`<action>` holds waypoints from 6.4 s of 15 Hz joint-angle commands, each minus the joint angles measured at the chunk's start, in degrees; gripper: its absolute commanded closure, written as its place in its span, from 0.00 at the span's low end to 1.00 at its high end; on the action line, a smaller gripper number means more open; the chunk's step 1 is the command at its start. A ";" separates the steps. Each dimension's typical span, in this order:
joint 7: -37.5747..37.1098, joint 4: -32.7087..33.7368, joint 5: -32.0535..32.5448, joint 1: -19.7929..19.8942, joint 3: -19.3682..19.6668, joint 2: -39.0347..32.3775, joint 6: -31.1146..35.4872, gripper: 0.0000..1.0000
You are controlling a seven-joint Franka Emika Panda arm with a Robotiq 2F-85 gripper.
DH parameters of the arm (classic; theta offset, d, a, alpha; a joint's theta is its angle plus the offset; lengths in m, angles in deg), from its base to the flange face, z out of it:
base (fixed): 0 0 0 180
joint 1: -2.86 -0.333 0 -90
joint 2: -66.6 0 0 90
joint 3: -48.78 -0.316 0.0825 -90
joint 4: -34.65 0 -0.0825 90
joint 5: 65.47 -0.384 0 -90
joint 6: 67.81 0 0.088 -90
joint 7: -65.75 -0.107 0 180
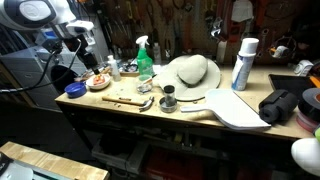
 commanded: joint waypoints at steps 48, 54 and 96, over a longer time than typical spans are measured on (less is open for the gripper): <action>-52.53 43.39 8.26 -5.19 17.24 -51.37 10.48 0.64; -52.27 43.55 8.08 -5.74 17.62 -52.45 10.36 0.53; -19.82 8.28 -9.77 -10.72 0.37 -12.78 18.99 0.89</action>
